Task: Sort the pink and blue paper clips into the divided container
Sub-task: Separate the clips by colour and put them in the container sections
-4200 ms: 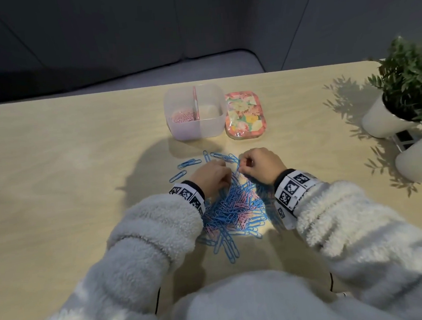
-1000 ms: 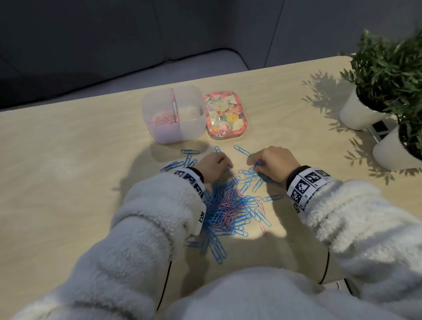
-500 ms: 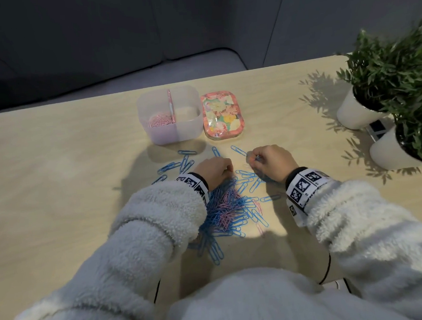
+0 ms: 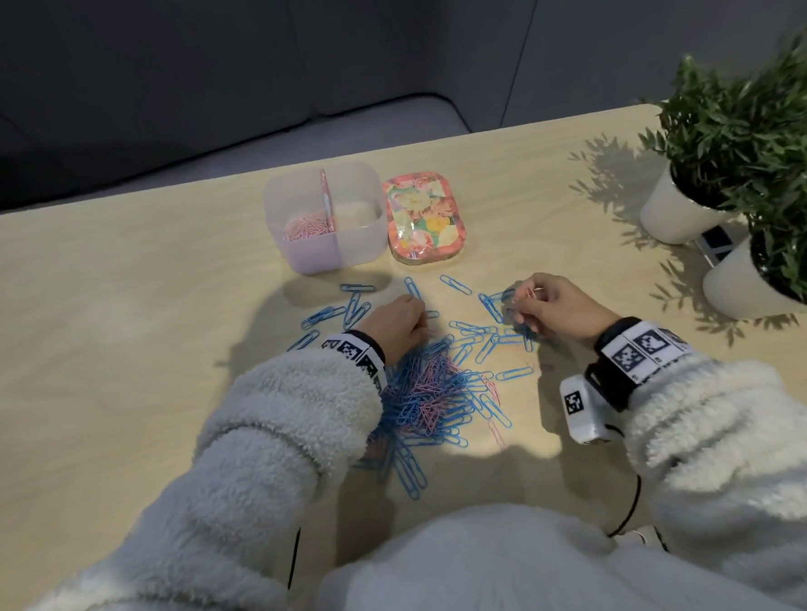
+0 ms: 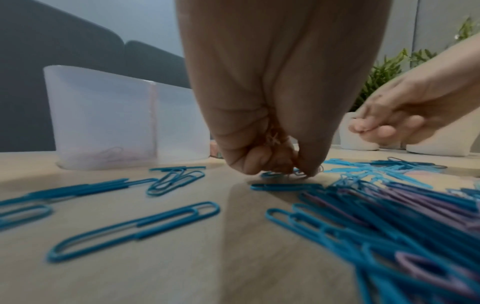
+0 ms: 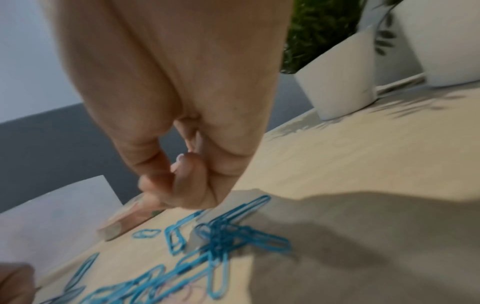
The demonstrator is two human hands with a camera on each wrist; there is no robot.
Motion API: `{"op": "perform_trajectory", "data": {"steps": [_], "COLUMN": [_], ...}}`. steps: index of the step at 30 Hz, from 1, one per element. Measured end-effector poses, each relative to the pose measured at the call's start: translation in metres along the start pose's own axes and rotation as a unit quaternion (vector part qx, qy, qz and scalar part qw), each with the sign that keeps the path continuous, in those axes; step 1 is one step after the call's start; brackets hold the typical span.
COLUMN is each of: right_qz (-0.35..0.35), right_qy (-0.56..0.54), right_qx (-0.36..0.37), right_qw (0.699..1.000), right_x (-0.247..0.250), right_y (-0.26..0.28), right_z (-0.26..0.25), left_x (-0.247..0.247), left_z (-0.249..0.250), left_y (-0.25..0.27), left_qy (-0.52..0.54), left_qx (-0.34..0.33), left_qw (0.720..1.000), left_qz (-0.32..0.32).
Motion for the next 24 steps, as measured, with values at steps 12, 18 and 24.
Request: {"op": "perform_trajectory", "data": {"steps": [12,18,24], "right_qz": [0.07,0.04,0.017], "right_qy": [0.376,0.374,0.335], "right_qx": [0.073,0.094,0.104], "right_qw": [0.921,0.922,0.936], "right_x": [-0.009,-0.019,-0.022], "right_y": [0.027,0.021,0.015], "right_z": [0.026,0.021,0.019], "left_x": [0.011,-0.001,-0.028], "left_z": [0.003,0.025,0.052], "left_y": [0.002,0.003,0.014], "left_qy": [0.318,0.309,0.121], "left_qx": [0.231,0.219,0.028], "left_qw": [0.92,0.923,0.985], "left_qz": [0.0,-0.071,-0.118]}}
Point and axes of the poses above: each hand's wrist, its own y-axis away from the middle knuckle, its own x-axis out of the back of the hand, z = x × y, the point moved 3 cm from there along -y, towards the middle knuckle, and after that the axes turned 14 degrees about z, right-handed, at the moved point
